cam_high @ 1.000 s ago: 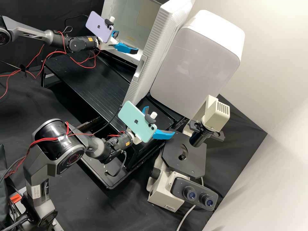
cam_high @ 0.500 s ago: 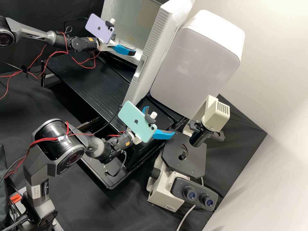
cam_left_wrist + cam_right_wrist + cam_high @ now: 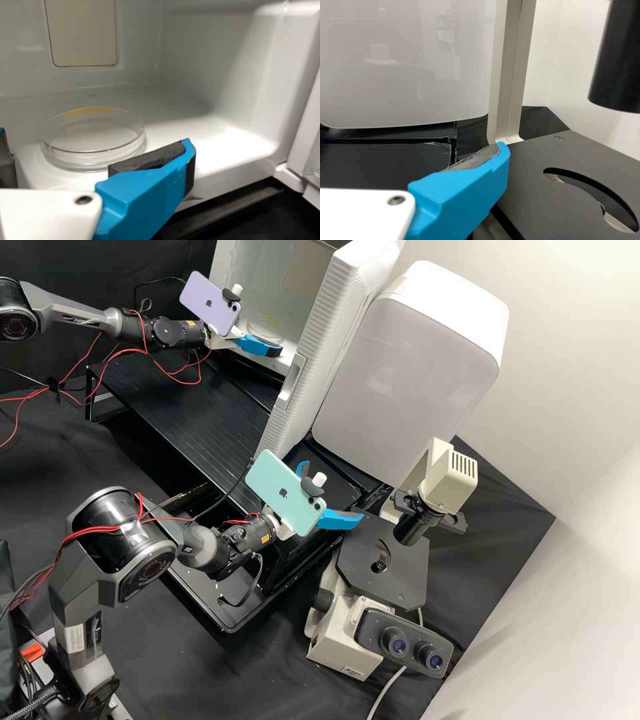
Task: Take the petri dish out of the incubator
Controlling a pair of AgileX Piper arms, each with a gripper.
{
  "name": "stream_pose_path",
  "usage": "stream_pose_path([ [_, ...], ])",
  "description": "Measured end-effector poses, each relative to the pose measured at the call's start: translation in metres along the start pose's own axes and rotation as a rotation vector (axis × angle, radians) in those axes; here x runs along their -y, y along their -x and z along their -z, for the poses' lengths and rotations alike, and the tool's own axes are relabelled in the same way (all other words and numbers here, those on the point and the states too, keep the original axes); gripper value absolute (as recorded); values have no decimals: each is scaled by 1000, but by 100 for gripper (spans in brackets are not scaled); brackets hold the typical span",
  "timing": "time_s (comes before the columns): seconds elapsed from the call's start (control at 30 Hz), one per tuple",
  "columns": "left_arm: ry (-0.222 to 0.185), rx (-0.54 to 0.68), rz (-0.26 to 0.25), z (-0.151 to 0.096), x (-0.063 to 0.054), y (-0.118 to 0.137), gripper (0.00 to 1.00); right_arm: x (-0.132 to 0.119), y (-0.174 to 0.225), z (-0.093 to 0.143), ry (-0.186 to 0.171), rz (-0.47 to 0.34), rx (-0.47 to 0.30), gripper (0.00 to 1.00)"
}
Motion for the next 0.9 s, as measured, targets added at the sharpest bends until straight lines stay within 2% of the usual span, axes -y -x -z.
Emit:
stream_pose_path([
  [0.57,35,-19,-25,-2,-2,-20,100,0,0,0,0,0,0,100],
  [0.9,16,-27,-23,-3,-1,-23,100,0,0,0,0,0,0,100],
])
